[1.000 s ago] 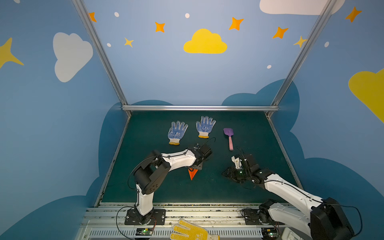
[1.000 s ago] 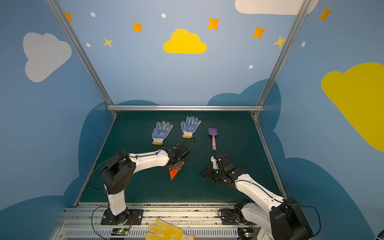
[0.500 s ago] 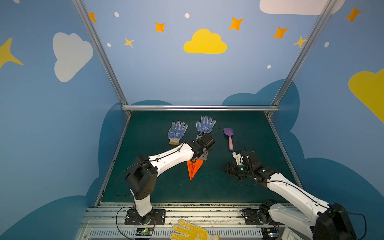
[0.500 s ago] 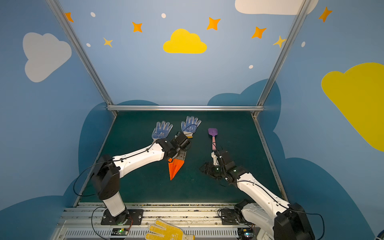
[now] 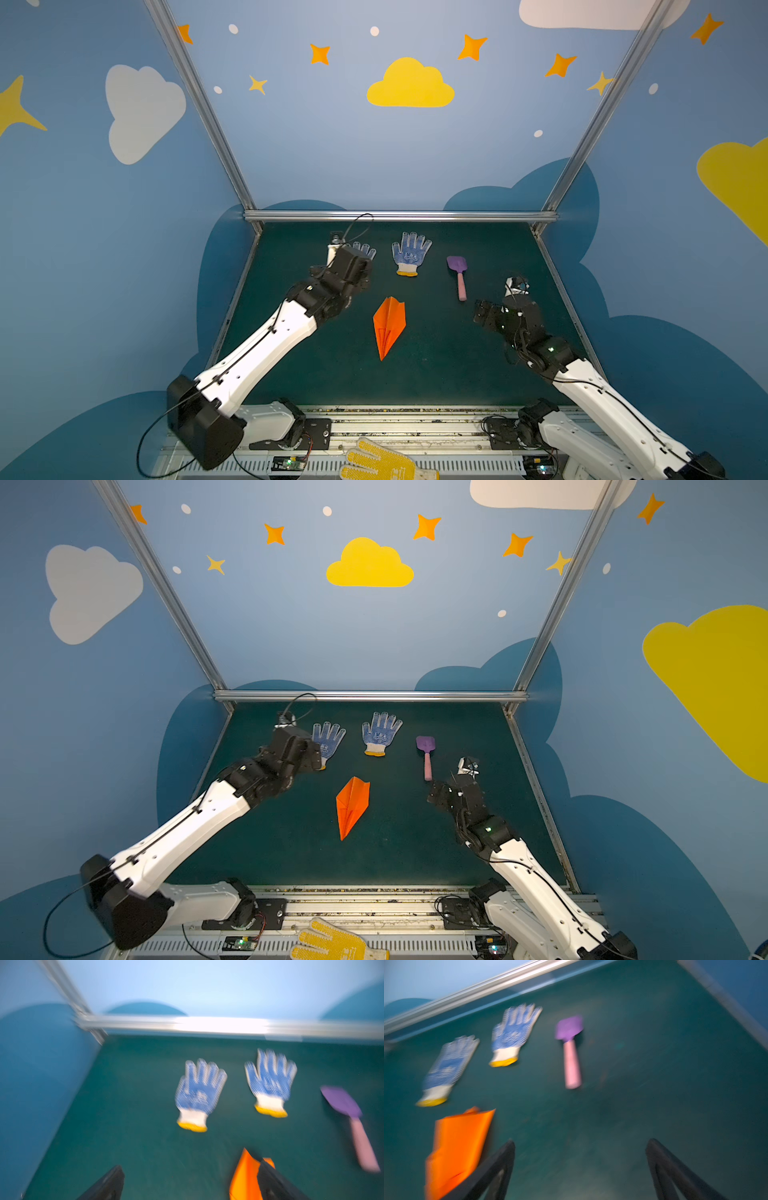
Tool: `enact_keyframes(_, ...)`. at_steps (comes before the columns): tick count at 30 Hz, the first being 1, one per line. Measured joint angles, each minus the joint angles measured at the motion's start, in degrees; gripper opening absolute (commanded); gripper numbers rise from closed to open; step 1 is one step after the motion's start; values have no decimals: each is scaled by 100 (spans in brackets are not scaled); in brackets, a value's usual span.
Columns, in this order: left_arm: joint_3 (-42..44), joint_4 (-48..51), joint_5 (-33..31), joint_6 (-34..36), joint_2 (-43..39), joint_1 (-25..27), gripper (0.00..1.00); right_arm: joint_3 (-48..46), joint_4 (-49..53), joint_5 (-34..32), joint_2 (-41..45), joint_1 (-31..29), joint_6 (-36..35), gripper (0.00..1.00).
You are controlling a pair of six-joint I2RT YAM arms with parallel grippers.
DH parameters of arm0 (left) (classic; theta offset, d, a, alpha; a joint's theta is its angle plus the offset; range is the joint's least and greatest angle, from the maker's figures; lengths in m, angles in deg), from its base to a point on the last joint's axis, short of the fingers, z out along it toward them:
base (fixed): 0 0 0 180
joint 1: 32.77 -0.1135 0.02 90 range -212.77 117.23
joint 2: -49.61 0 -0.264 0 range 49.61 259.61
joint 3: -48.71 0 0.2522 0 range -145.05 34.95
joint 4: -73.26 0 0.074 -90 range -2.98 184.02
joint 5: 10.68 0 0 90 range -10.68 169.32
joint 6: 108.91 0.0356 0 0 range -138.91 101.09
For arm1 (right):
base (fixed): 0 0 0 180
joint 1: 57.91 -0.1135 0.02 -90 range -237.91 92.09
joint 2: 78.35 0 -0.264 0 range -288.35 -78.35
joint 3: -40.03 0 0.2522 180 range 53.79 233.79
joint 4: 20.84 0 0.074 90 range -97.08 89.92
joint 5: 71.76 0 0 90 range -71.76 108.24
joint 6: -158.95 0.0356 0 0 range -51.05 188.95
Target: Fold a paper plane with a square sheet of paper (fold left side to right side)
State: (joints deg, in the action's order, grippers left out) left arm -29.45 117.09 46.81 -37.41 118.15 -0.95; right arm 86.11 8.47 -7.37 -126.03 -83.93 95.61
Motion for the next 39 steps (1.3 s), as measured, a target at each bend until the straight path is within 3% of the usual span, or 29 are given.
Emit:
enact_keyframes(5,1668,-1604,48,341,-868,-1259,100,-439,-892,-649,-461,1012,-765,97)
enact_keyframes(9,2627,-2651,127,450,-699,-2256,100,-474,-1602,-697,-1241,1528,-1141,97)
enact_keyframes(13,3294,-3484,516,435,-238,-2868,100,-586,-2258,-468,-1930,1836,-1353,97)
enact_keyframes(22,3816,-5545,1244,844,1362,-3136,100,-1019,-4332,675,-2806,2041,-2138,97)
enact_keyframes(26,3805,-6074,1840,1139,1733,-3176,100,-1292,-6157,1130,-3703,2177,-2295,97)
enact_keyframes(32,3805,-6599,2688,1451,1838,-3237,100,-1150,-6199,1910,-4028,2295,-2481,97)
enact_keyframes(39,3805,-6701,2999,1523,1869,-3305,100,-918,-6146,2197,-3976,2299,-2568,97)
